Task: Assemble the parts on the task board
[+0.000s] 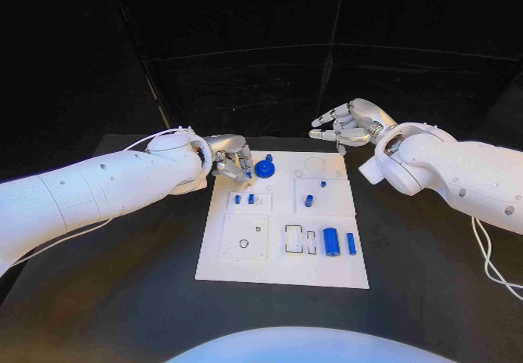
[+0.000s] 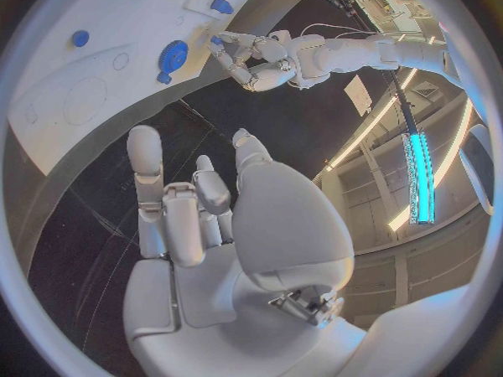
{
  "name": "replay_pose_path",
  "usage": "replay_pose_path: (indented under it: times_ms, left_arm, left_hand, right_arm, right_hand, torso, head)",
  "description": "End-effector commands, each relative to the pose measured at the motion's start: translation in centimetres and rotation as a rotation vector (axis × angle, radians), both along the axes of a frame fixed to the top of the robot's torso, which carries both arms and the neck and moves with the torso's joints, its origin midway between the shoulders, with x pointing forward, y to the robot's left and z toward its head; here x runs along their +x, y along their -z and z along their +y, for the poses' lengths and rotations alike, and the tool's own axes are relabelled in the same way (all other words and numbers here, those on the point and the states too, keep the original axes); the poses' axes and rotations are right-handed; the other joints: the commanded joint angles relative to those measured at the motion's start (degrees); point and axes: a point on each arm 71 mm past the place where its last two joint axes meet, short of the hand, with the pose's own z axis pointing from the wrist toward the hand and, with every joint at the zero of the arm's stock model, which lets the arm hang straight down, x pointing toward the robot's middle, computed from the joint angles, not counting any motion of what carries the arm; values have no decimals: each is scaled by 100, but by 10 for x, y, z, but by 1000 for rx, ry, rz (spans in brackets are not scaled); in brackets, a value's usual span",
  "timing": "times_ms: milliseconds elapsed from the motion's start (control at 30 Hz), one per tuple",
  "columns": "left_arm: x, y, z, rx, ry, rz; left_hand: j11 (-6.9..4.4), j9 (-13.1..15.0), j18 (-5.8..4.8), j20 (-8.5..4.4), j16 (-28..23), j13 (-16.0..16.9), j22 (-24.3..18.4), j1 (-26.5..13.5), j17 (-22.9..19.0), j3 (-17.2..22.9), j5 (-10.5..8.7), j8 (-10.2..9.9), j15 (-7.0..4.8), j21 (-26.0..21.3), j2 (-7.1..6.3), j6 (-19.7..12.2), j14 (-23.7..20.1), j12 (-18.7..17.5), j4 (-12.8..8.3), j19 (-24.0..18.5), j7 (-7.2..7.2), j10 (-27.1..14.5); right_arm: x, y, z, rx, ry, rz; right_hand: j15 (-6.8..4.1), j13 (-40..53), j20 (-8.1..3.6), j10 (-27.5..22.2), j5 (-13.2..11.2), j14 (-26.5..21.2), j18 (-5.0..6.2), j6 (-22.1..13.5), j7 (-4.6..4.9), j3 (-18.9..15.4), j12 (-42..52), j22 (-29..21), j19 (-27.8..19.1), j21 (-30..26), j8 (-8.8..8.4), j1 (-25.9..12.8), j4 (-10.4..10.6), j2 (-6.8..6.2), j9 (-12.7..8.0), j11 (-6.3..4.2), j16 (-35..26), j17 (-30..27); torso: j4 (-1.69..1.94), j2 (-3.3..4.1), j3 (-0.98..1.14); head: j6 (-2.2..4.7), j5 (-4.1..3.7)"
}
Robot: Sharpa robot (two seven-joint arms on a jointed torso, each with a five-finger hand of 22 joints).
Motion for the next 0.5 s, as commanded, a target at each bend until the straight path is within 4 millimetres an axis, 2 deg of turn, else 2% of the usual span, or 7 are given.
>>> replay_pose_path:
  times_ms: [33, 200, 500]
  left_arm:
    - [1, 3, 0, 10, -1, 32]
    - [2, 6, -1, 18, -3, 44]
    - [1, 12, -2, 32, 0, 68]
  left_hand:
    - [0, -6, -90, -30, 33, -3, 6, -9, -1, 19, -26, -35, 5, 21, -57, 31, 155, -34, -7, 3, -8, 47]
    - [0, -6, -90, -30, 33, -3, 6, -9, -1, 19, -26, -35, 5, 21, -57, 31, 155, -34, -7, 3, -8, 47]
    - [0, -6, -90, -29, 33, -3, 5, -11, -2, 19, -25, -37, 5, 20, -60, 32, 154, -38, -7, 2, -8, 49]
  right_arm:
    - [0, -1, 1, 3, -7, -1]
    - [0, -1, 1, 3, -8, -1]
    - [0, -1, 1, 3, -7, 0]
  right_hand:
    - [-34, -4, -4, -24, 28, 259, 67, -39, -3, -34, -13, -3, -22, -33, 29, -3, 6, 54, -5, 3, -26, -1]
    - [-34, -4, -4, -24, 28, 259, 67, -39, -3, -34, -13, -3, -22, -33, 29, -3, 6, 54, -5, 3, -26, -1]
    - [-34, -4, -4, -24, 28, 259, 67, -39, -3, -34, -13, -3, -22, -33, 29, -3, 6, 54, -5, 3, -26, -1]
  torso:
    - [-3, 1, 2]
    - [-5, 0, 7]
    - [-10, -1, 4]
  head:
    - [-3, -8]
    - [-17, 7]
    - [-33, 13]
